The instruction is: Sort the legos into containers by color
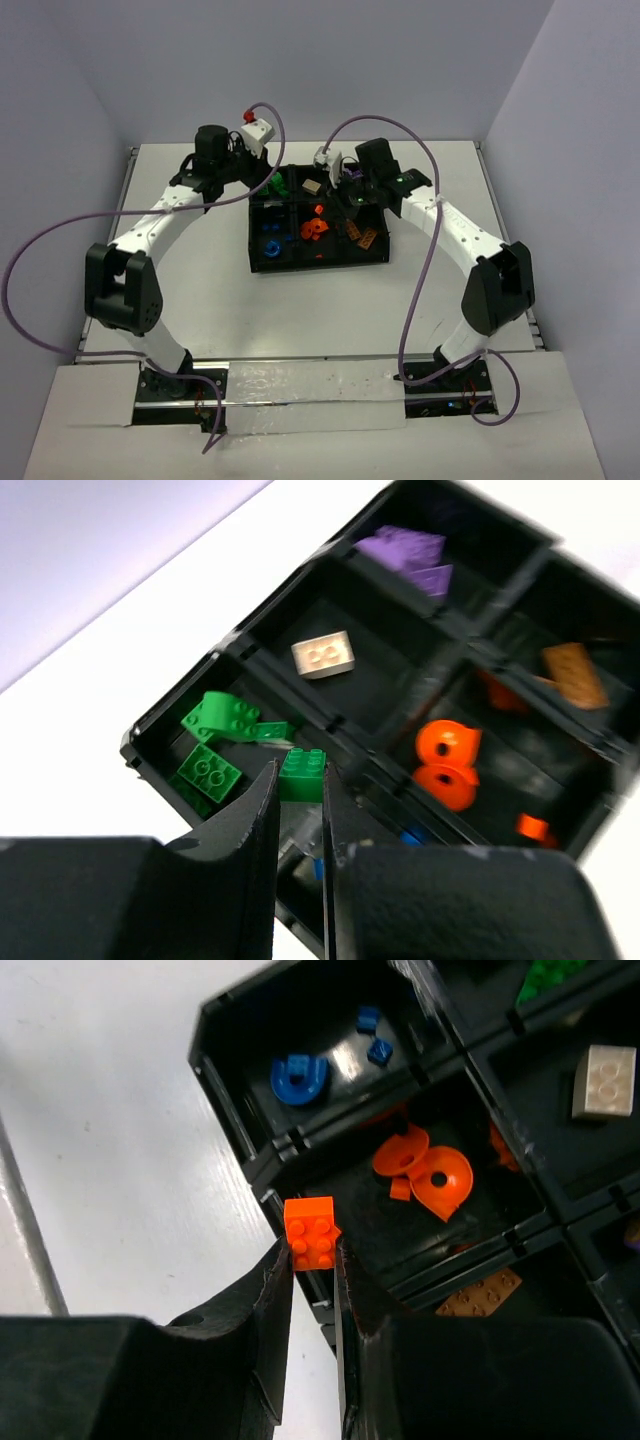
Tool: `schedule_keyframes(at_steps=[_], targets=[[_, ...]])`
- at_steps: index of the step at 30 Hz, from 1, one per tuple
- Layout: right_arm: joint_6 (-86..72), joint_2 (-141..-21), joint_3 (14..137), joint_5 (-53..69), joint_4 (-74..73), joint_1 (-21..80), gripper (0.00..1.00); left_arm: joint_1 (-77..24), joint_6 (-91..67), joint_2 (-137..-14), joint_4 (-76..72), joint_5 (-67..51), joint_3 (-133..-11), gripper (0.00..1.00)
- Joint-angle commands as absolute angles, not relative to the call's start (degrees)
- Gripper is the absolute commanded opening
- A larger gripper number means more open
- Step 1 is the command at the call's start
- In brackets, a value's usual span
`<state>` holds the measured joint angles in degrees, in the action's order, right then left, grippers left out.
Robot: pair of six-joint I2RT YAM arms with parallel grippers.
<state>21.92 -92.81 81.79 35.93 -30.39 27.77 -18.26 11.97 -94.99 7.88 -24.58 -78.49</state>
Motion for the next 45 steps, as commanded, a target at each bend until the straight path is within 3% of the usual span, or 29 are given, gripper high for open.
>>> schedule_keyframes(at_steps=[1, 6, 11, 13, 21, 33, 37, 41, 43, 45], targets=[[21.9, -94.0, 85.9, 32.1, -31.0, 28.0, 0.00, -18.1, 10.1, -99.7, 5.7, -17.9, -82.1, 0.14], [20.9, -95.6, 86.2, 31.4, -29.8, 28.1, 0.00, -18.0, 9.6, -105.4, 4.3, -15.8, -85.0, 0.21], [21.0, -96.6, 86.6, 30.4, -29.6, 28.2, 0.00, -18.0, 8.8, -107.4, 3.5, -16.1, -86.4, 0.61], [21.1, -97.0, 86.7, 29.8, -29.7, 28.3, 0.00, -17.9, 8.6, -107.7, 3.3, -16.9, -87.2, 0.70], [21.9, -99.1, 88.0, 28.4, -30.6, 28.6, 0.00, -17.4, 6.7, -107.4, 4.1, -19.9, -89.0, 0.70], [27.1, -105.5, 91.8, 20.9, -37.9, 33.9, 0.01, -14.5, -2.3, -92.5, 3.5, -26.1, -82.5, 0.74], [25.7, -108.2, 93.7, 18.6, -39.2, 34.2, 0.11, -13.6, -2.4, -87.3, 6.4, -25.9, -80.0, 0.77], [25.4, -109.9, 94.9, 16.8, -40.4, 34.3, 0.53, -11.8, -2.2, -84.6, 12.7, -28.2, -80.1, 0.83], [25.5, -109.8, 94.3, 16.0, -40.2, 34.6, 0.64, -9.9, -2.2, -84.2, 15.4, -29.0, -81.5, 0.97], [25.7, -109.6, 94.0, 16.0, -40.3, 34.7, 0.72, -8.8, -3.0, -84.7, 18.1, -29.2, -82.5, 0.99]])
